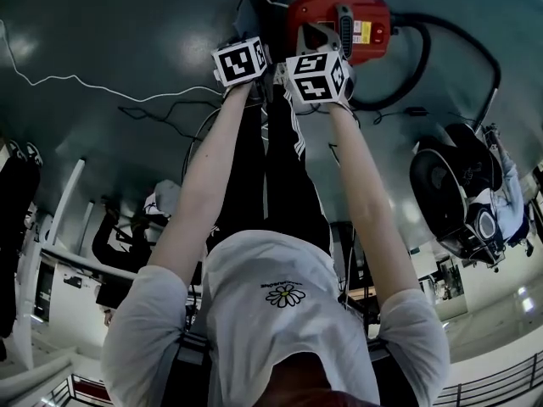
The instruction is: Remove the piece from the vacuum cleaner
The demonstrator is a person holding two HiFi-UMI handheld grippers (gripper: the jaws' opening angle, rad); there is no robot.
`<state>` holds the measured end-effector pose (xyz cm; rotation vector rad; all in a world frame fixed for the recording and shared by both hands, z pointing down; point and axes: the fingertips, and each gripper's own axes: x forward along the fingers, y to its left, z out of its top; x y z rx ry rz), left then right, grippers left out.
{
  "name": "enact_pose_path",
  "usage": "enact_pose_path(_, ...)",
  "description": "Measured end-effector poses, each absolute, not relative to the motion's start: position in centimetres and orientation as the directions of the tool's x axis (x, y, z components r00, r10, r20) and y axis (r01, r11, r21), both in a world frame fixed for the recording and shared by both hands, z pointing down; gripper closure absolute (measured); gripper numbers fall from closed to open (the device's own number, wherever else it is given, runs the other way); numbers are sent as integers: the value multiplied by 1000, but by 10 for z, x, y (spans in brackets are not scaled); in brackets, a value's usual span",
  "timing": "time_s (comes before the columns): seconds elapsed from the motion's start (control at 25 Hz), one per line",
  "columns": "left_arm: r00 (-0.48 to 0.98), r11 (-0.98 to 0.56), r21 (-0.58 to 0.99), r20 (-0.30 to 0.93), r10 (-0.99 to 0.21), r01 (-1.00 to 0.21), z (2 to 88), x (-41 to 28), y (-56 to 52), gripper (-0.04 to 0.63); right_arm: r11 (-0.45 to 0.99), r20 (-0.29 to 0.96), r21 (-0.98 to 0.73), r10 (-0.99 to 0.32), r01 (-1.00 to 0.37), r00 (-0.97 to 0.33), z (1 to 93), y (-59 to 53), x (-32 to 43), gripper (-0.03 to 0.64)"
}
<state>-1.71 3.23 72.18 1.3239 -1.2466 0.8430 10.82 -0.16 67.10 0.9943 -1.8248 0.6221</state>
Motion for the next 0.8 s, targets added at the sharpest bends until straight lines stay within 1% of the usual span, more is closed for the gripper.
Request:
enact_pose_path(0.12,190,62,207,960,-205,-976,722,-21,40,580,542,901,4,-366,-840,-233,670,-2,108,606)
enact_pose_path(0.32,185,35,196,960,-209,-980,730,-24,54,580,539,904,-1,-359,-842,-231,670,-3,108,604)
enact_pose_path(0.44,181,9,188,958,-224,-982,731,-28,61,580,509,909,-26,-346,-860,-233,670,-3,109,604)
enact_pose_path(0.56,191,32,205,951,-242,-978,730,-36,65,580,474,913,-53,-333,-879,-235,670,-4,108,604)
enact_pose_path(0.8,213,56,234,944,-251,-971,731,-38,73,580,505,919,-17,-331,-863,-212,671,-3,109,604)
